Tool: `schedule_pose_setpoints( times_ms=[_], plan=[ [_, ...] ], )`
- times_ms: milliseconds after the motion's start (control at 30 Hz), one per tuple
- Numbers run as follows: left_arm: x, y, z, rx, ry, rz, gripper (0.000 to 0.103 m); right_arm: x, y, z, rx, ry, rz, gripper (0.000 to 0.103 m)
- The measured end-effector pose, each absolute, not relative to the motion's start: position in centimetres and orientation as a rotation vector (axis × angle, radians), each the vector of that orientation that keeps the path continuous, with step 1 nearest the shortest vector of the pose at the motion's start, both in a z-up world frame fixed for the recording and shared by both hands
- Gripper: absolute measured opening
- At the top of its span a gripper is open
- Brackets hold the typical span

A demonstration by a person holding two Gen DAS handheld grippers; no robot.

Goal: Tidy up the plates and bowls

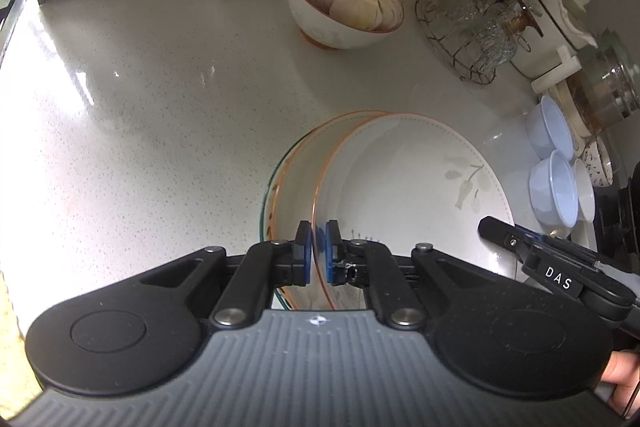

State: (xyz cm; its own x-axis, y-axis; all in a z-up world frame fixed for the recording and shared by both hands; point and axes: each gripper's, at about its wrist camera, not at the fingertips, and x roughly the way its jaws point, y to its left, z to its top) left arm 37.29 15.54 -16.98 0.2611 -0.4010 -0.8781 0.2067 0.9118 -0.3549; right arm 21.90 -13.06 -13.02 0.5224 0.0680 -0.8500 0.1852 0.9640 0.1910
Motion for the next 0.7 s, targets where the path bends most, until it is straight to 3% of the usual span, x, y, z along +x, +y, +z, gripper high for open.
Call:
schedule_pose_setpoints(
  times_ms=[367, 700],
  plan=[
    [38.7, 15.8, -16.9, -0.144, 1.29, -0.438, 0.009, 23.2, -12.4, -14.1, 0.309, 1.06, -0.086, 0.02],
    [40.1, 16.7, -16.4, -0.213, 1.345, -0.501, 0.039, 24.3, -12.0, -14.3, 0.28, 1.086, -0.091, 0.022]
  ],
)
